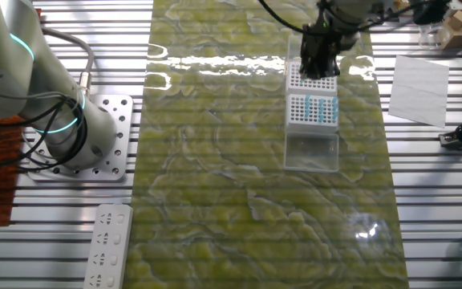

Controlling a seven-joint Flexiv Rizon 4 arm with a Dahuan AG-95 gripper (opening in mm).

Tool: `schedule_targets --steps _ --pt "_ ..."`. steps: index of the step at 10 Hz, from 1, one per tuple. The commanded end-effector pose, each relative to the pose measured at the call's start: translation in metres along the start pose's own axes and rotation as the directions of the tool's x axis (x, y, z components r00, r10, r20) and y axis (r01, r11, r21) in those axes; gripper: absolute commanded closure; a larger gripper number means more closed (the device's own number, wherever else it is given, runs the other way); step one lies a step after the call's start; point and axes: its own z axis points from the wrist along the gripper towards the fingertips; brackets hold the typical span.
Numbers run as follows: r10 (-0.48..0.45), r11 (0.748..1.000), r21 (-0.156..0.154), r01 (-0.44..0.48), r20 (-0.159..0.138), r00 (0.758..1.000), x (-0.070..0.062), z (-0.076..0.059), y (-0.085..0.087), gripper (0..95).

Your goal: Transfer all medium pipette tips from one holder to another

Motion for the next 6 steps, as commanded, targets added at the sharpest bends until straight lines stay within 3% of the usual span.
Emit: schedule_targets --steps 1,6 --pt "0.016 1.0 -0.01 -0.016 0.006 1.0 -0.004 0.008 0.007 95.0" --pt "0.025 1.0 -0.007 -0.024 0.016 1.0 0.0 0.022 0.014 95.0"
